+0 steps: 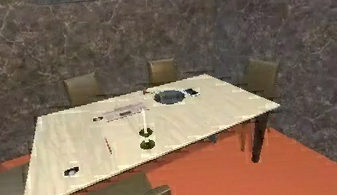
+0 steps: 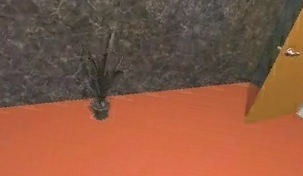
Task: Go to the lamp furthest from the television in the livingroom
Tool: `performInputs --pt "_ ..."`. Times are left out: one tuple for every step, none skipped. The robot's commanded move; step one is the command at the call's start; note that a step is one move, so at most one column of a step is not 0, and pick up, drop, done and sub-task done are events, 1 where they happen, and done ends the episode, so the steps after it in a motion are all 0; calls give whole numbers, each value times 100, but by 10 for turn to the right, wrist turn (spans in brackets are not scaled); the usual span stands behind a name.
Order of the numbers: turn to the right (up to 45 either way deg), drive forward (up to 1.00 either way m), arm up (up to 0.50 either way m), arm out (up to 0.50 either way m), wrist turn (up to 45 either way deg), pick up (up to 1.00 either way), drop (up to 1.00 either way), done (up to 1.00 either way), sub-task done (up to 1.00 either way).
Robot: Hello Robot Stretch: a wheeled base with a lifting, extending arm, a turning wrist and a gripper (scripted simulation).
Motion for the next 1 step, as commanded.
performInputs --pt "0 0 0 0 0 0 0 100 0"
